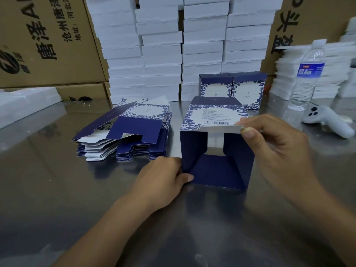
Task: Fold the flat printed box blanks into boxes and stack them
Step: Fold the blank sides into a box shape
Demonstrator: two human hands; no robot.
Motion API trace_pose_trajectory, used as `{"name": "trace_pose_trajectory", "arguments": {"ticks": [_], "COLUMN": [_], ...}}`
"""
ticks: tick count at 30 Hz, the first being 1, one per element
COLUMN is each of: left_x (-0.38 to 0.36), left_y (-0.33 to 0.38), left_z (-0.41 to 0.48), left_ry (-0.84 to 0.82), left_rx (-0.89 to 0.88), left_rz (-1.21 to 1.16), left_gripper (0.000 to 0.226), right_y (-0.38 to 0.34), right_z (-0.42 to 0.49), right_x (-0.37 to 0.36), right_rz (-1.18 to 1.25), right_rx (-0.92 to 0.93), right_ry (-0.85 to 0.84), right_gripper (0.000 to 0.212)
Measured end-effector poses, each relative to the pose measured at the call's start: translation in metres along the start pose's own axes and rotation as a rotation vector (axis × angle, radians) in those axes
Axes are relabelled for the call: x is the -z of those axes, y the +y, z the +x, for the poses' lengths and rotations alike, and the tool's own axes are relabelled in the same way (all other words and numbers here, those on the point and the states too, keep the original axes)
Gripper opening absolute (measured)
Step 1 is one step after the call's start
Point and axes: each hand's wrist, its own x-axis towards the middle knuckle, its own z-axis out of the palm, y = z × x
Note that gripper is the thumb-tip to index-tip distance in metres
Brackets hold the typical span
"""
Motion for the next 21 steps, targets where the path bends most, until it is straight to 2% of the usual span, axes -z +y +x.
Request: {"name": "trace_pose_trajectory", "arguments": {"ticks": [7,13,17,21], "left_x": [-0.002,0.000,0.002,0.019], "left_y": [-0.002,-0.003,-0.003,-0.015], "left_z": [0.002,0.000,0.000,0.000], "left_ry": [0.008,-0.035,-0.036,-0.112], "left_rx": [-0.012,-0.058,-0.059,-0.001], "left_rz": [-0.083,-0.025,-0.025,-0.083], "left_gripper": [0.024,0.020,0.023,0.022], "right_y": [0.001,0.003,0.004,0.004], "right_z": [0.000,0.000,0.000,0.001], "right_x": [0.001,0.001,0.002,0.003], "right_rz": [-0.015,-0.018,0.025,0.030], "right_rx": [0.017,0.000,-0.002,0.010], "right_ry": [0.003,0.013,0.015,0.012], "right_gripper": [0.024,0.017,0.036,0.037]}}
